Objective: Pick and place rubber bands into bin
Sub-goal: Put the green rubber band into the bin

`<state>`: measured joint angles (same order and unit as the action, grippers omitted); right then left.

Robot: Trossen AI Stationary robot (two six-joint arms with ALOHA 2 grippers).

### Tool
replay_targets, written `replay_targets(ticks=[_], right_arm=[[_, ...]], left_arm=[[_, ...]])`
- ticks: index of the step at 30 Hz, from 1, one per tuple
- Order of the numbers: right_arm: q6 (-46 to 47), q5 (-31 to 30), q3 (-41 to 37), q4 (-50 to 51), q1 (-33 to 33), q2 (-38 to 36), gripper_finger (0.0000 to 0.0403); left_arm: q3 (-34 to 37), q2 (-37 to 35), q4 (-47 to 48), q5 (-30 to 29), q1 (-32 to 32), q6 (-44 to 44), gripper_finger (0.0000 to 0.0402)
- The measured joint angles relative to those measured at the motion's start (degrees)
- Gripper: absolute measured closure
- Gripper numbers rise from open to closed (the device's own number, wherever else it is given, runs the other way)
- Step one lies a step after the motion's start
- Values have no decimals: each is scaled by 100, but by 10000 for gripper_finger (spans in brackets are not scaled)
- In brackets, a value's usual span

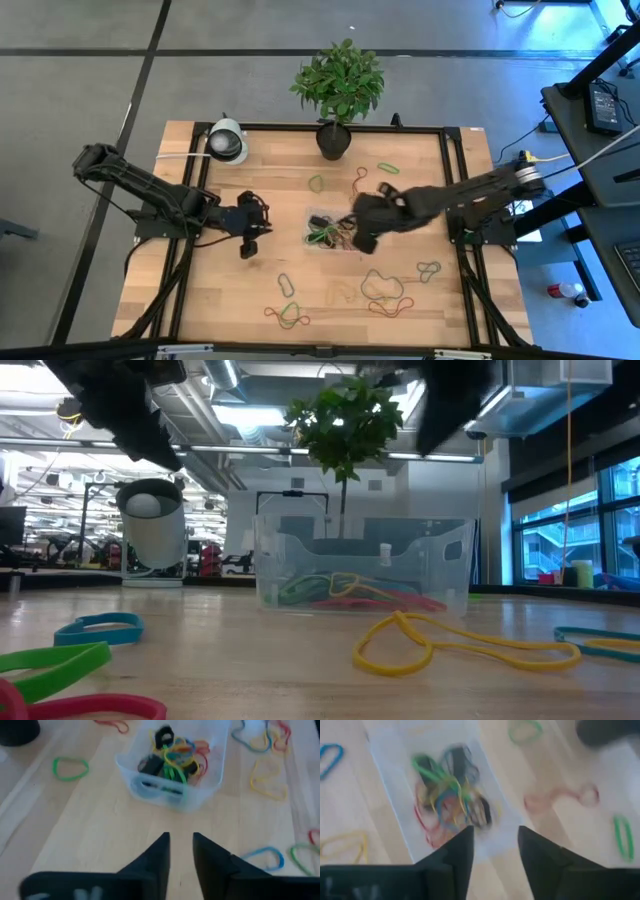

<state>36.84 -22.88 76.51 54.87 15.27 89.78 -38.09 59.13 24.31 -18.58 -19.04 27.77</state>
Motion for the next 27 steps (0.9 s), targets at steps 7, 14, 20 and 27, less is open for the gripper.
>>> replay_targets(ticks=[7, 14, 20, 27], right_arm=[[1973, 2, -2312, -523, 743, -1890, 310], [2436, 2, -3678, -1158, 1224, -3353, 342], [2115, -17, -4191, -1137, 1230, -4074, 355], [1849, -15, -4678, -1138, 1230, -4396, 357]], left_arm=[[-88, 2, -728, -572, 576, -69, 260], [-1169, 750, -524, -639, 1915, -333, 253], [-2311, 2279, 52, 53, 2870, -671, 253], [-3378, 3912, 577, 385, 3471, -318, 273]])
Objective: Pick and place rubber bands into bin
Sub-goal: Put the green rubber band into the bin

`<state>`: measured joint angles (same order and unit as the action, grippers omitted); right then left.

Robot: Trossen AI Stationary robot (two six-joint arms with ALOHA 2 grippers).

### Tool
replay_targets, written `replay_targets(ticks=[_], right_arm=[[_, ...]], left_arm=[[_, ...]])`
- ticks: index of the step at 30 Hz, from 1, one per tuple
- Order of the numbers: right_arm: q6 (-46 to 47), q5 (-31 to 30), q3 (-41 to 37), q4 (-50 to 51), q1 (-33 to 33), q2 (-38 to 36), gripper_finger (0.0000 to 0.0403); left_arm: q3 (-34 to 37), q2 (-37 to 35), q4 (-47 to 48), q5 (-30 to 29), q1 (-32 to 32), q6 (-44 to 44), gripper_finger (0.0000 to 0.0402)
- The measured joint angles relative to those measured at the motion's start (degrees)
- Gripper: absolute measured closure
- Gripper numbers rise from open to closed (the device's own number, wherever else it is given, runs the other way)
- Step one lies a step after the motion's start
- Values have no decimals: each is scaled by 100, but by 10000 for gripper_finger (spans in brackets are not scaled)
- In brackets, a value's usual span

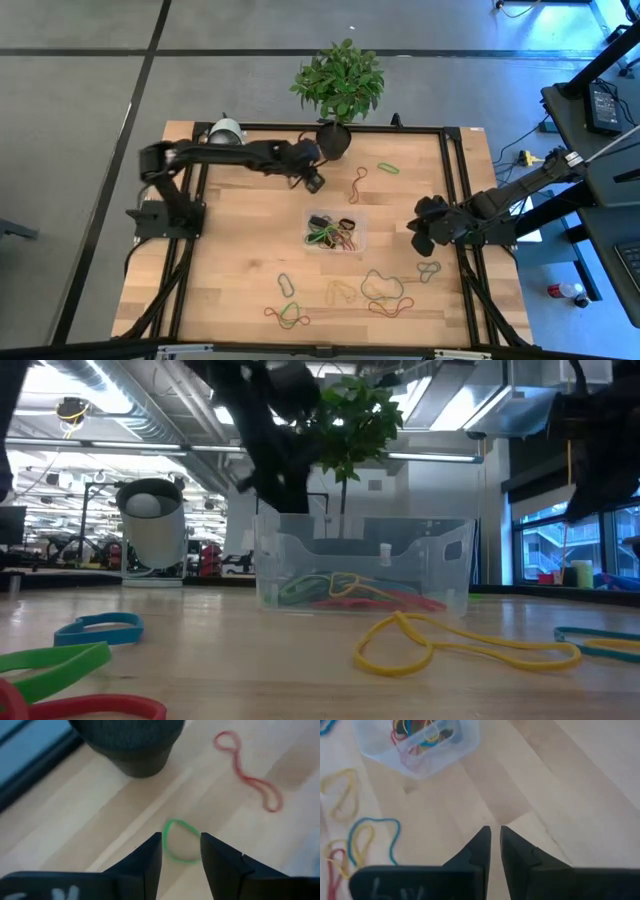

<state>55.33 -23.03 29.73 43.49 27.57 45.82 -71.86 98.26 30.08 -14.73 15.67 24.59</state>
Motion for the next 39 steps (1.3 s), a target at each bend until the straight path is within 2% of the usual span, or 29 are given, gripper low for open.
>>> replay_targets(ticks=[9, 19, 24, 28, 33, 39], right_arm=[[-298, 14, -346, -47, -2, -96, 357], [-601, 15, -504, 63, -2, -622, 357], [-653, 15, -506, 72, 0, -813, 357], [-658, 10, -507, 48, -2, -841, 357], [-680, 9, -505, 25, -2, -847, 357], [-680, 8, -504, -37, -2, -847, 357]], left_arm=[[-525, 1227, 137, 493, 334, 387, 296], [-546, 1818, 270, 614, 317, 620, 302], [-578, 1948, 375, 697, 307, 617, 336], [-572, 1963, 422, 691, 281, 625, 392], [-536, 1737, 566, 781, 239, 814, 399], [-539, 804, 608, 487, 9, 972, 399]])
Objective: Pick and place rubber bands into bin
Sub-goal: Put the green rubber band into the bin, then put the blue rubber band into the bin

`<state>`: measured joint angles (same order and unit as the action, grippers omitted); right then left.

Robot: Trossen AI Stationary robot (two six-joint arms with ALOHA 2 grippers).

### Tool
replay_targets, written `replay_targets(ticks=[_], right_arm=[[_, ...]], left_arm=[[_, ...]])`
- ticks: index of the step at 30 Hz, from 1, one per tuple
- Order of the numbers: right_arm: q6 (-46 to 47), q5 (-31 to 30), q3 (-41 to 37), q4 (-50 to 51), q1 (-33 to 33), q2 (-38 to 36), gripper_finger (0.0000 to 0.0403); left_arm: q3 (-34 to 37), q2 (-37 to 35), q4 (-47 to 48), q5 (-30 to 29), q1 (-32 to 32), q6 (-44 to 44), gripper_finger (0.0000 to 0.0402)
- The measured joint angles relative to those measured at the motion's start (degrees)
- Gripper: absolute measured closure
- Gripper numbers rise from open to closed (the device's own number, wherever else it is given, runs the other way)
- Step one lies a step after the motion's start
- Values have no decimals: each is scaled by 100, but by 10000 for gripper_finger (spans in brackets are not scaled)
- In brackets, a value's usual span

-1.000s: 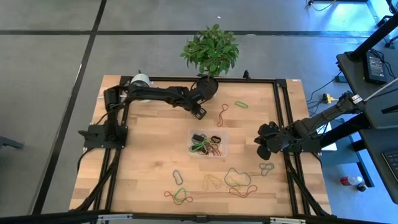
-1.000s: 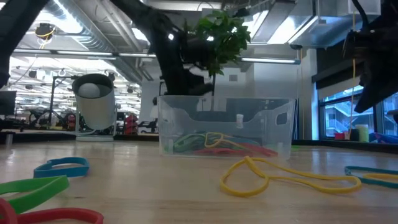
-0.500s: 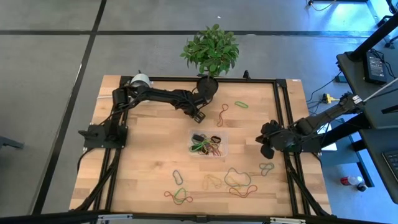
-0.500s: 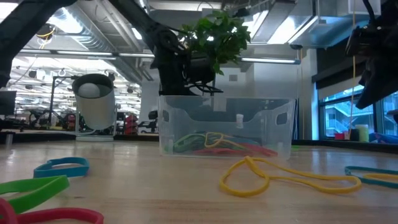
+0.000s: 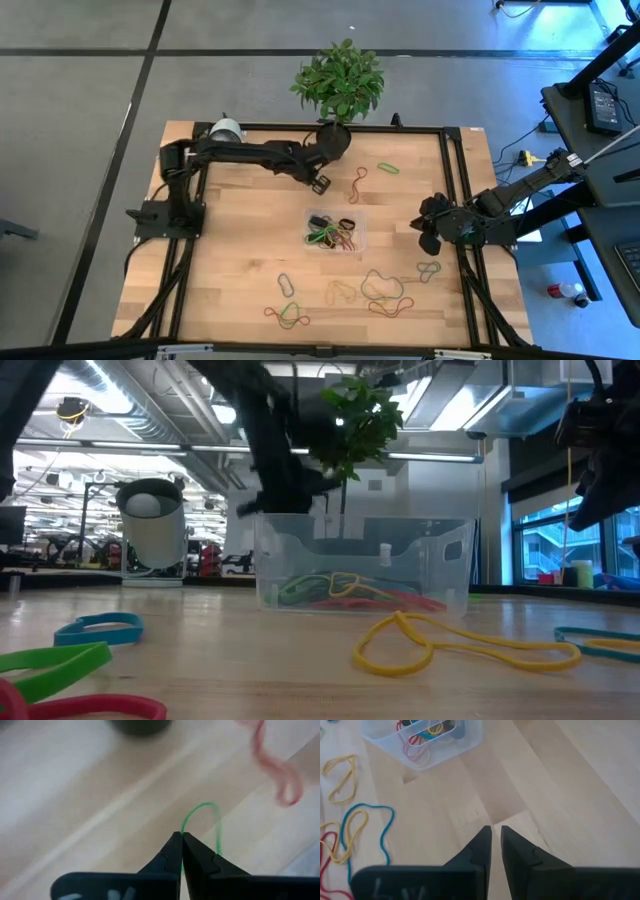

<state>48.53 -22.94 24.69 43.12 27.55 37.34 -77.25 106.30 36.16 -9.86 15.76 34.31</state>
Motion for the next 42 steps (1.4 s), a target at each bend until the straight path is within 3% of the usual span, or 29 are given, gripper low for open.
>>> replay_targets(ticks=[9, 20, 28, 31, 34, 42], right_arm=[[-225, -2, 0, -226, 2, 0, 357], [-277, -7, 0, -328, 1, 0, 357], [-301, -6, 0, -484, 2, 1, 357], [-321, -4, 0, -513, 2, 4, 357], [-267, -2, 0, -571, 2, 4, 357], [-258, 1, 0, -571, 0, 4, 357]], left_arm=[[-6, -1066, -256, -270, -1036, -289, 399], [-148, -534, -125, -393, -2313, 18, 399], [-144, 15, 368, -553, -2152, 912, 398], [-142, 138, 356, -64, -2003, 1068, 387], [-139, 227, 356, 340, -1887, 1249, 363], [-140, 135, 245, 502, -1822, 1315, 283]])
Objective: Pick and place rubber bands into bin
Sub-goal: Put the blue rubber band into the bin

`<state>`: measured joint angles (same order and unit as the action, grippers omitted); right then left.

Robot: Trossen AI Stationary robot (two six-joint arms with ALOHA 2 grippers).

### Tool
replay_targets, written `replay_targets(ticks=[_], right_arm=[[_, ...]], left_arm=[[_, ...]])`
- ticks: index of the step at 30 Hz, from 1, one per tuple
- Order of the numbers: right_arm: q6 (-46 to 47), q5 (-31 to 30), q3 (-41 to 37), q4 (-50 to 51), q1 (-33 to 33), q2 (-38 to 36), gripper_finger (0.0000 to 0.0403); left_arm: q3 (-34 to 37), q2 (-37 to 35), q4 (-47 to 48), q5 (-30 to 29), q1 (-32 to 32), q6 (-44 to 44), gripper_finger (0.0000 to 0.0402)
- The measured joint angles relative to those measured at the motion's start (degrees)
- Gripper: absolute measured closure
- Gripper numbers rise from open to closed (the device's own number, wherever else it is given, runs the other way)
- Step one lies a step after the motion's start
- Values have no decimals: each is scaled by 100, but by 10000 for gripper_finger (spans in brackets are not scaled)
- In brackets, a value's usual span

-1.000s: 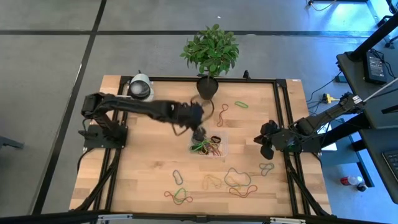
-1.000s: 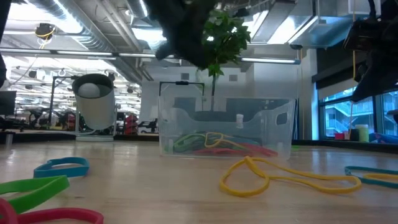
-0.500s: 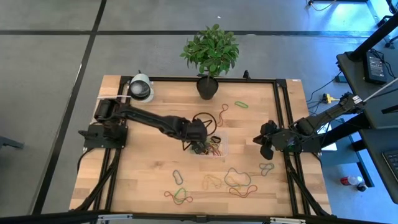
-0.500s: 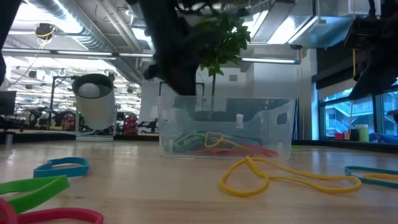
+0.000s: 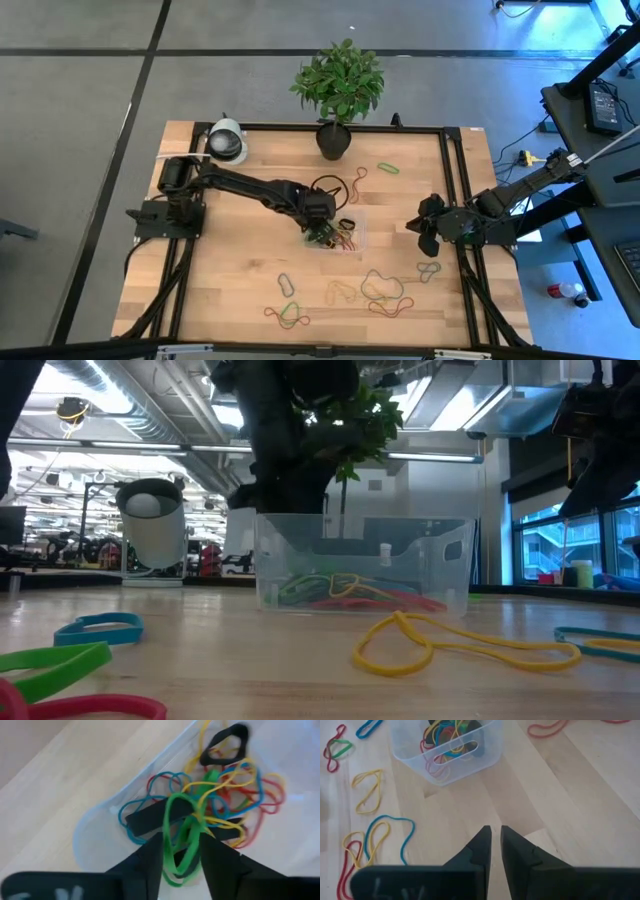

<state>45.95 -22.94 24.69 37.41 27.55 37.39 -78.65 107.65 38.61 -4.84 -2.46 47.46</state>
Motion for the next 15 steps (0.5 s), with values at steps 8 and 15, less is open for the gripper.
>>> replay_targets(ticks=[8, 15], right_arm=[[-124, 0, 0, -3, 0, 0, 357], [312, 0, 8, -67, 2, 0, 370]], left_arm=[[-2, -541, 1, -2, 0, -9, 259], [-4, -1153, 123, -107, -36, -665, 272]])
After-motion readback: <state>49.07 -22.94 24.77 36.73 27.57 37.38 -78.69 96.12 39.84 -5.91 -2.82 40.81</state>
